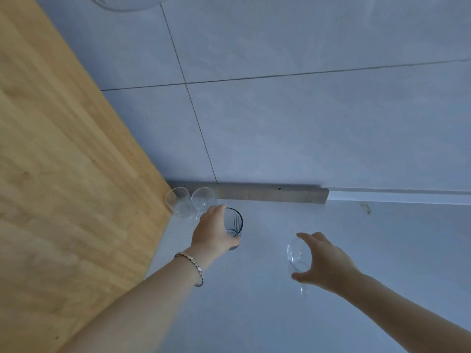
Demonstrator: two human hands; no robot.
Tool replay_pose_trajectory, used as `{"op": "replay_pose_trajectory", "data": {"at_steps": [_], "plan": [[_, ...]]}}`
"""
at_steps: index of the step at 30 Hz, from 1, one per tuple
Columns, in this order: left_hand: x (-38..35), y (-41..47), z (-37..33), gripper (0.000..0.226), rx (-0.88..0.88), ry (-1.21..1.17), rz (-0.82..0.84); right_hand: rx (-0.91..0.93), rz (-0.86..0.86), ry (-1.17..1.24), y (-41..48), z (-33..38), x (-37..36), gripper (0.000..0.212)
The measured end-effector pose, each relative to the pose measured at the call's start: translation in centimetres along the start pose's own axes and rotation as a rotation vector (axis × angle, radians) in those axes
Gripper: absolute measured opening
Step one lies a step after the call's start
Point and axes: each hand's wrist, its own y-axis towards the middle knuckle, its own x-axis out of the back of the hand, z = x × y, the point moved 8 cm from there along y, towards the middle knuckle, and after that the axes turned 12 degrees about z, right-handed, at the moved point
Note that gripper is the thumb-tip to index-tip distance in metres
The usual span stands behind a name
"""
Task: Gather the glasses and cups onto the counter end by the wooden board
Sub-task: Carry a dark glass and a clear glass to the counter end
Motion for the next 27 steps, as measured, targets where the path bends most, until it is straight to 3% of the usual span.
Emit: {"op": "replay_pose_trajectory", "data": {"at_steps": [10,20,27], "plan": [[0.7,11.7,0.1,0.089,-0.1,0.039,0.081,-0.118,-0.044,0.058,5.4,0.7,-0.5,0.09],[-0.5,13.9,1.5,0.089,-0.205,0.066,0.158,-0.19,-0.097,0.134,10.1,2.8,-0.8,0.099],[-0.8,14.4,1.8,0.088,-0.226,0.022,0.165,-0.176,-0.176,0.148,17.1,4.8,2.1,0.09]]}}
